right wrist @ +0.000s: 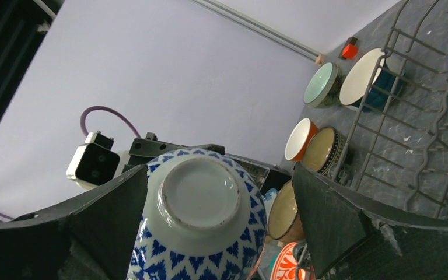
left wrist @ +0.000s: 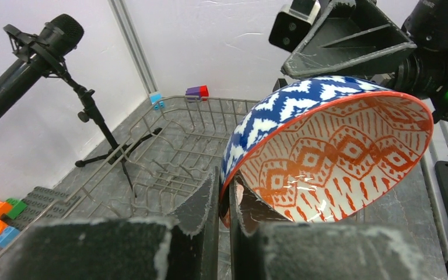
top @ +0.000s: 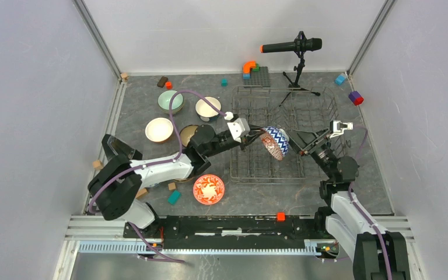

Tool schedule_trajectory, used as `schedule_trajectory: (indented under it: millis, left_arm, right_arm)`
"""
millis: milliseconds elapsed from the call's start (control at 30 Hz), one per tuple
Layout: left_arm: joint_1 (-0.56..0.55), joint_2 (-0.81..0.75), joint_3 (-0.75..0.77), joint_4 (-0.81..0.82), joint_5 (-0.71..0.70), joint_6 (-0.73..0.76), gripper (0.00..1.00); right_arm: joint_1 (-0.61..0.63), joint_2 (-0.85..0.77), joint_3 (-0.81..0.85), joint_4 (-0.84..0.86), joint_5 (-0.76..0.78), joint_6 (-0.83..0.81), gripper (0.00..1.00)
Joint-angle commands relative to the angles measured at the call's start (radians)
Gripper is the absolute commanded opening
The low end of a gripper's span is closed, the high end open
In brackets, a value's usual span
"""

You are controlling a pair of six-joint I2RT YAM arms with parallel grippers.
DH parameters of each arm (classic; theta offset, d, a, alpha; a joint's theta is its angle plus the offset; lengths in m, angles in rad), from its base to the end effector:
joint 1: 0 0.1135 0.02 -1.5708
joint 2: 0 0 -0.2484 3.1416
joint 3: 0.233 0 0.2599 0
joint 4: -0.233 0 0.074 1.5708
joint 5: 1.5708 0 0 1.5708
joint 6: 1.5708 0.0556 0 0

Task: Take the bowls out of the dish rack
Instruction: Place the bowl with the bowl.

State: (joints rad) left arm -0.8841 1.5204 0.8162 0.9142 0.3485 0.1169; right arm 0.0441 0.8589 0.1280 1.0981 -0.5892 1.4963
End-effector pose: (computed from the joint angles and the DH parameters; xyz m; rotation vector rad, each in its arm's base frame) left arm 0.2152 -0.2924 0.2699 0.9369 1.0798 -0.8740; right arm 0.1967 0.0396 0.2206 0.4465 1.3935 1.6484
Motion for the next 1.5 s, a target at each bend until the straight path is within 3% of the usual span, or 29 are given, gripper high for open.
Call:
schedule_trajectory:
  millis: [0, 233, 433, 567, 700, 800, 1033, 1133, 1333, 1400, 1467]
  left_arm:
    - [-0.004, -0.087, -0.031, 0.074, -0.047, -0.036, 0.02]
    - [-0.004, -0.162, -0.097, 0.098, -0.087, -0.087, 0.02]
    - [-0.004, -0.204, -0.140, 0.107, -0.132, -0.108, 0.02]
    - [-0.005, -0.256, -0.146, 0.020, -0.189, -0.168, 0.02]
    - [-0.004, -0.356, -0.136, -0.170, -0.286, -0.224, 0.02]
    - [-0.005, -0.436, -0.069, -0.446, -0.424, -0.272, 0.02]
    - [0.007, -0.478, 0.183, -1.135, -0.725, -0.438, 0.02]
    - [0.019, -0.468, 0.239, -1.312, -0.752, -0.525, 0.02]
    - [0.072, -0.480, 0.277, -1.470, -0.661, -0.721, 0.02]
    - [0.089, -0.457, 0.300, -1.522, -0.602, -0.772, 0.02]
    - [0.096, -0.423, 0.329, -1.576, -0.553, -0.826, 0.02]
  right_arm:
    - [0.003, -0.041, 0.113, -0.172, -0.031, -0.167, 0.98]
    - [0.025, -0.073, 0.264, -0.417, -0.008, -0.343, 0.98]
    - [0.055, -0.077, 0.326, -0.452, 0.004, -0.378, 0.98]
    - [0.069, -0.087, 0.380, -0.519, 0.002, -0.444, 0.98]
    - [0.120, -0.108, 0.538, -0.774, 0.091, -0.687, 0.98]
    - [0.179, -0.075, 0.698, -0.966, 0.195, -0.850, 0.98]
    - [0.360, 0.005, 0.923, -1.094, 0.483, -1.093, 0.98]
    - [0.486, 0.087, 1.044, -1.216, 0.658, -1.215, 0.98]
    - [0.709, 0.237, 1.276, -1.439, 1.104, -1.414, 0.98]
    - [0.752, 0.253, 1.288, -1.468, 1.215, -1.448, 0.98]
    - [0.760, 0.228, 1.239, -1.446, 1.223, -1.417, 0.98]
